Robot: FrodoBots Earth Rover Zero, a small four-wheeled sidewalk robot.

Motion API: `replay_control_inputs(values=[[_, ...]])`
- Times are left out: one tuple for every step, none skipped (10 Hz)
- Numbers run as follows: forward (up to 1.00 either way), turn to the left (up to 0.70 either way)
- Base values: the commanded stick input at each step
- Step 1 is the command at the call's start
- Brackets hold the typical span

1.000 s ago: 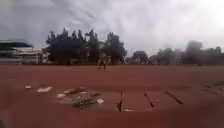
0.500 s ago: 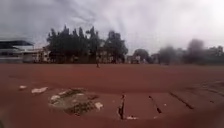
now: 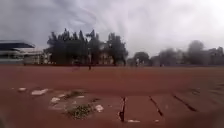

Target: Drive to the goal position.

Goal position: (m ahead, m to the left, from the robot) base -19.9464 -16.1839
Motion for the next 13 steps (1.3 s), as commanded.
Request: replay_control_inputs(values=[[0.05, 0.0], [0.0, 0.0], [0.0, 0.0], [0.0, 0.0], [0.0, 0.0], [0.0, 0.0], [0.0, 0.0], [0.0, 0.0], [0.0, 0.0], [0.0, 0.0], [0.0, 0.5], [0.0, 0.5], [0.0, 0.5]])
